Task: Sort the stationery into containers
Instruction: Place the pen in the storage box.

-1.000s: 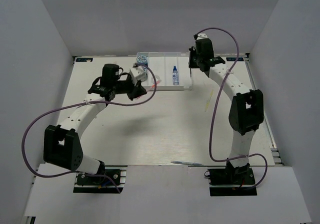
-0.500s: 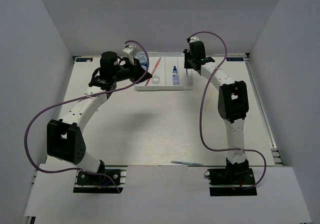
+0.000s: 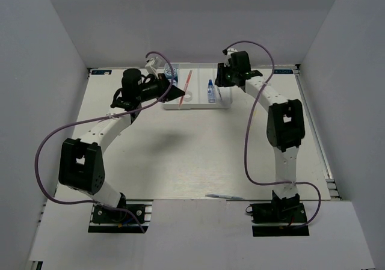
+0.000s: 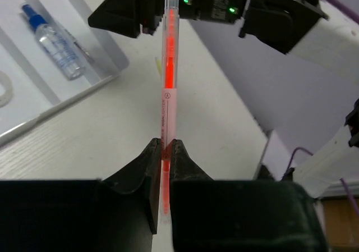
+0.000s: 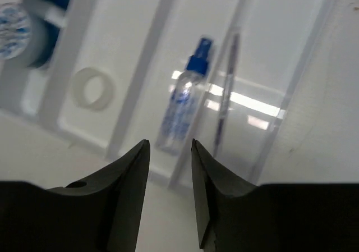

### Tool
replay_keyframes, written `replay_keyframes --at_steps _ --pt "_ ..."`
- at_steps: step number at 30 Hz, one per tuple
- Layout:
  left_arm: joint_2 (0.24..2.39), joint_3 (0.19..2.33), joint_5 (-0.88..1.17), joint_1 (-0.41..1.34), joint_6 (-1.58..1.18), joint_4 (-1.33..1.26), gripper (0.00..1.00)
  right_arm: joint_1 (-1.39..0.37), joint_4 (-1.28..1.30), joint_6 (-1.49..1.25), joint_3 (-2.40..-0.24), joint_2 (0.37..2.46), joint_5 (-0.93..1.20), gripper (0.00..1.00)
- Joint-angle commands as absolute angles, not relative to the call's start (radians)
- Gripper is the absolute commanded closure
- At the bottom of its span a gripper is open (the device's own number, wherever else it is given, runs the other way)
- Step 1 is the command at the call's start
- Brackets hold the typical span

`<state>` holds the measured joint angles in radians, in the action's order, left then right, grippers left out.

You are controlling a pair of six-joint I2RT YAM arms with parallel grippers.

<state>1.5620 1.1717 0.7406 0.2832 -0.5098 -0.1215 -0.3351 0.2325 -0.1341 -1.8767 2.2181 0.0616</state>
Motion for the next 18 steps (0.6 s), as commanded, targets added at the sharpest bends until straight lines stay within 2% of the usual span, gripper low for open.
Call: replay_keyframes --at_steps 1,2,3,4,6,8,18 --pt "1.490 1.070 0.799 0.279 -0.701 -0.338 1.00 -0.324 0.215 -0.156 -1.774 1.923 0.389 0.58" --pt "1.483 0.999 0.820 0.279 -0.750 -0.400 1.00 -0.324 0.200 -0.173 -1.729 1.872 0.461 0.57" --pt "1.480 0.964 0.854 0.279 -0.847 -0.536 1.00 -0.325 0.154 -0.228 -1.683 1.783 0.563 0.50" --pt "1.477 0.936 0.868 0.279 -0.891 -0.601 1.00 -0.328 0.128 -0.262 -1.596 1.741 0.605 0.47" --pt "1.471 0.852 0.880 0.279 -1.010 -0.745 1.00 -0.327 0.062 -0.333 -1.531 1.651 0.725 0.39" --pt "1.471 0.793 0.884 0.279 -1.118 -0.889 1.00 -0.333 0.026 -0.452 -1.473 1.596 0.791 0.34" --pt "1.445 0.736 0.833 0.279 -1.255 -1.020 1.00 -0.388 -0.118 -0.663 -1.226 1.551 0.831 0.27"
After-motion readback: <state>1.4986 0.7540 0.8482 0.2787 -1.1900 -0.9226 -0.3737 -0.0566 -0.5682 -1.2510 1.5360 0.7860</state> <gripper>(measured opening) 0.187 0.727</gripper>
